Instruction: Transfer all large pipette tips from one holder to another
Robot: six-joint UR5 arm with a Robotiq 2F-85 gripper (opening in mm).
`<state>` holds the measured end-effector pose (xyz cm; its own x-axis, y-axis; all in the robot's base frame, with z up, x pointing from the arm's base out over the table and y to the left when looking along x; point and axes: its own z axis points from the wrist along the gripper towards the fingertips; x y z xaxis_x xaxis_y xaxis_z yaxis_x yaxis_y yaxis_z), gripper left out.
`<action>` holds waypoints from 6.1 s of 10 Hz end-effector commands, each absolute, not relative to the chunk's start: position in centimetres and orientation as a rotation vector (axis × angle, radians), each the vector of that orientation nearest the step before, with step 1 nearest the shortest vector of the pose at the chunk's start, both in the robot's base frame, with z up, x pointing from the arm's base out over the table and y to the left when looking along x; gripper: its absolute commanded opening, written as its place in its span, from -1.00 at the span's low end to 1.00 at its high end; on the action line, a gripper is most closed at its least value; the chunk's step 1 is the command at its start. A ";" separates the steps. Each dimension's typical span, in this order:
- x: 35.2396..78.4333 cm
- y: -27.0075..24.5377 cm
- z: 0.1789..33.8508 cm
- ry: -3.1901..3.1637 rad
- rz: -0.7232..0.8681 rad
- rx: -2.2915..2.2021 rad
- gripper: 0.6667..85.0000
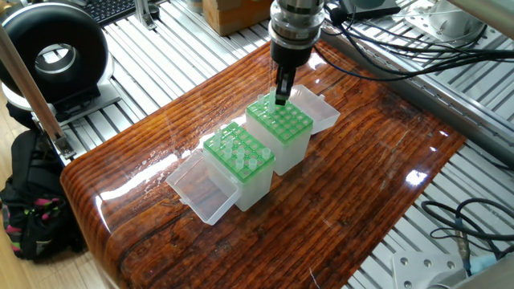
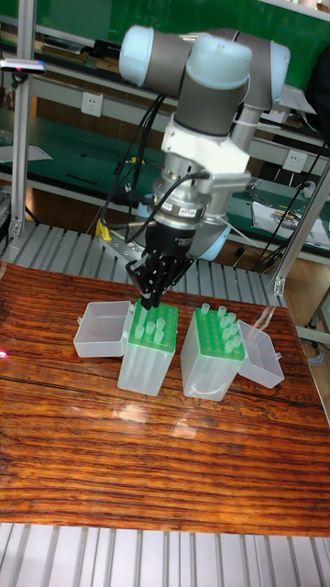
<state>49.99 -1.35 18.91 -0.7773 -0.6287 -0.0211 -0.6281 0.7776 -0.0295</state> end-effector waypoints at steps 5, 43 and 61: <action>49.8 -0.1 23.3 2.937 -0.034 -1.035 -0.79; 45.7 12.4 28.5 2.980 0.111 -0.541 -0.87; 44.6 12.8 27.3 3.019 0.093 -0.556 -0.88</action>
<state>44.62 12.27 27.33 -0.9317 -0.3556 -0.0741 -0.3587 0.9328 0.0339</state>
